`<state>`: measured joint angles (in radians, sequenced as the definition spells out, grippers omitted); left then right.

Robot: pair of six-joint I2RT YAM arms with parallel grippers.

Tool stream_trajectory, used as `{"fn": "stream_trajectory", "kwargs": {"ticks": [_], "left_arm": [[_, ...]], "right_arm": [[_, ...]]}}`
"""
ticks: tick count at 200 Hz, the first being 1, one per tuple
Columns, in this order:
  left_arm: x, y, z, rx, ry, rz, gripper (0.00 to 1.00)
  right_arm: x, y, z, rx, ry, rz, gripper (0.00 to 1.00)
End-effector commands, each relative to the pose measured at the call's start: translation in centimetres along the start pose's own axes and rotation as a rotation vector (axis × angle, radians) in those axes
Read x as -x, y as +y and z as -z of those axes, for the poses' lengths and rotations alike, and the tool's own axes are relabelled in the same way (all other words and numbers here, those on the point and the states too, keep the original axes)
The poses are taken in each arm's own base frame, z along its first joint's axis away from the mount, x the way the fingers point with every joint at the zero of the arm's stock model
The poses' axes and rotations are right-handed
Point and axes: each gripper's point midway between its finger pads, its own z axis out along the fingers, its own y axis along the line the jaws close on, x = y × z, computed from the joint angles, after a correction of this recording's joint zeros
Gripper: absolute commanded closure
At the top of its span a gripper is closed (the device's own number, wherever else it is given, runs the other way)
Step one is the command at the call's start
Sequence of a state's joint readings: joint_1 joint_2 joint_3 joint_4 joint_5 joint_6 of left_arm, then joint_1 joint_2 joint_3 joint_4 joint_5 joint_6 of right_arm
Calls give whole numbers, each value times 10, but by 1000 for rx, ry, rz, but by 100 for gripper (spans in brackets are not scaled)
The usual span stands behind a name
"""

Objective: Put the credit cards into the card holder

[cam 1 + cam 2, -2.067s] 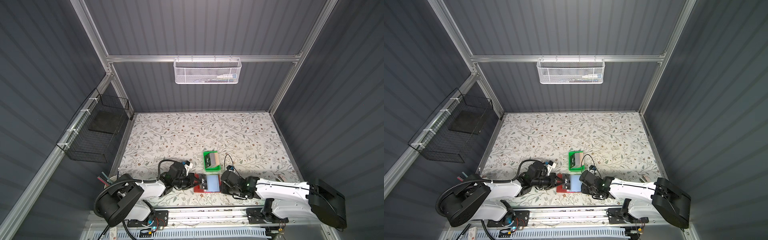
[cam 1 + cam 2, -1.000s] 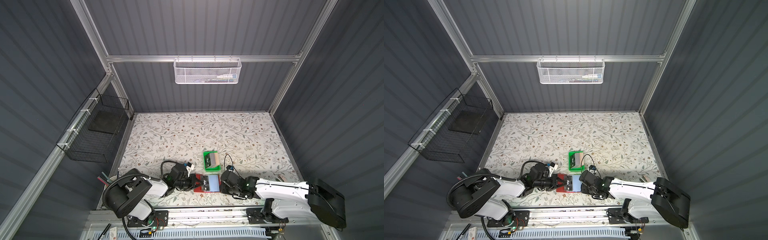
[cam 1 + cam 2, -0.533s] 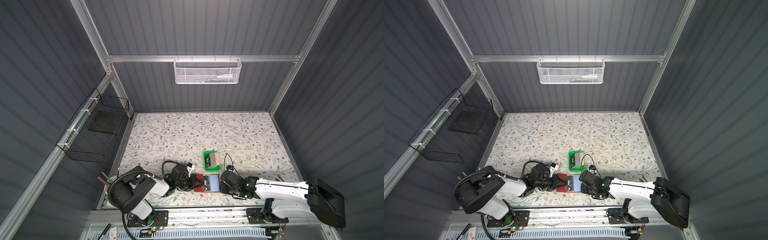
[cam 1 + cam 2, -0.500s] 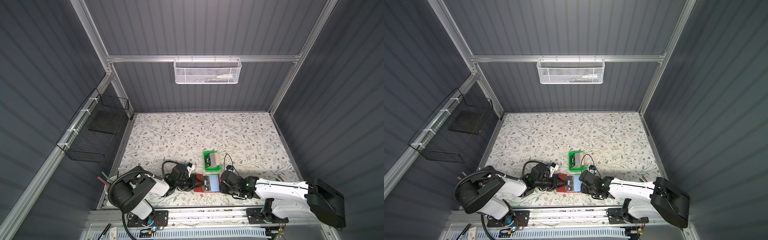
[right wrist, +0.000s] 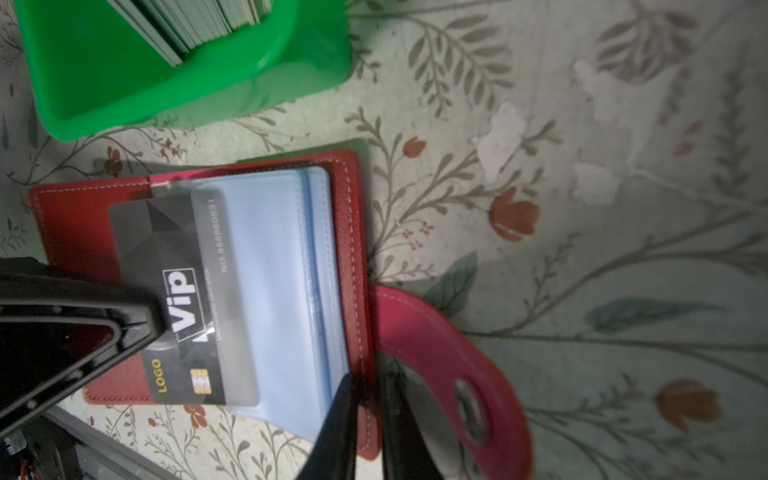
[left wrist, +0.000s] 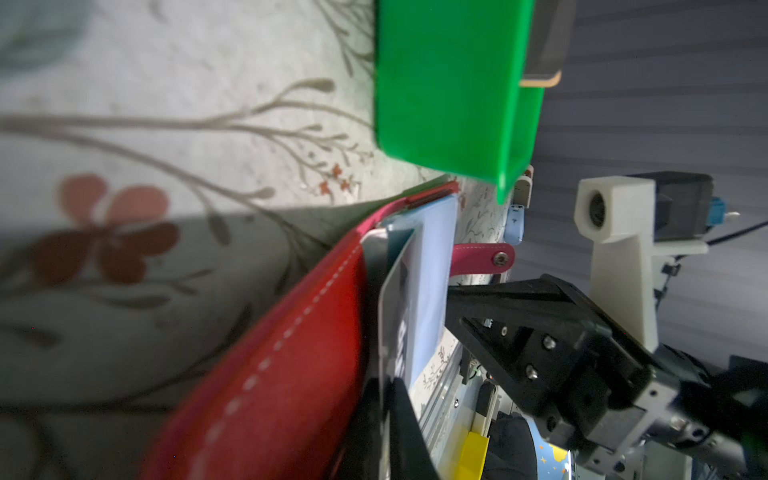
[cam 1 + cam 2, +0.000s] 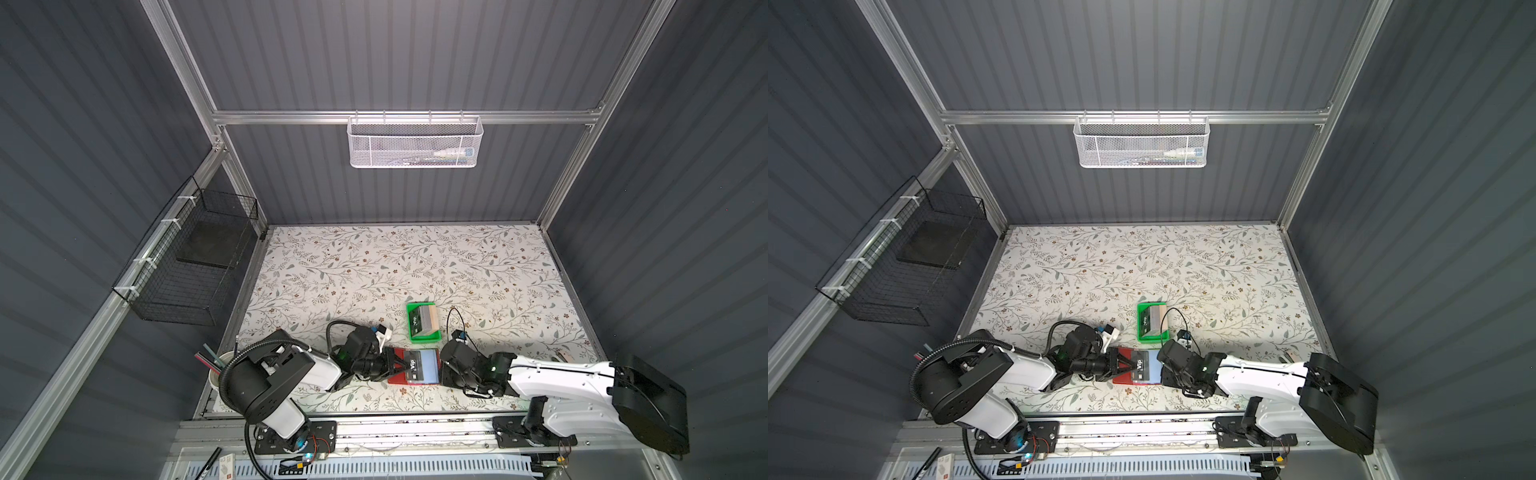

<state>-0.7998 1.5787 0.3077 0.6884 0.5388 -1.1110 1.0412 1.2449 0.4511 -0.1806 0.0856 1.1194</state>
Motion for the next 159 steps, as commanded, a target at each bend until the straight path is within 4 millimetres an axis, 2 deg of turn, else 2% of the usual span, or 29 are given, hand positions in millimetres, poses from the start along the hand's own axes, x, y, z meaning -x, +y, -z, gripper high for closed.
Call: {"fn": "stream_trajectory", "kwargs": {"ticks": [1, 89, 134, 159], "left_arm": [[-2, 13, 0, 91, 6, 22, 89], [-4, 23, 15, 220, -1, 17, 79], [-4, 21, 18, 226, -2, 12, 73], [-3, 17, 14, 200, 5, 14, 72]], "right_arm": [[-3, -15, -3, -67, 9, 11, 85], [-4, -18, -4, -86, 10, 20, 88], [-1, -15, -2, -76, -2, 24, 88], [-1, -14, -2, -75, -1, 23, 88]]}}
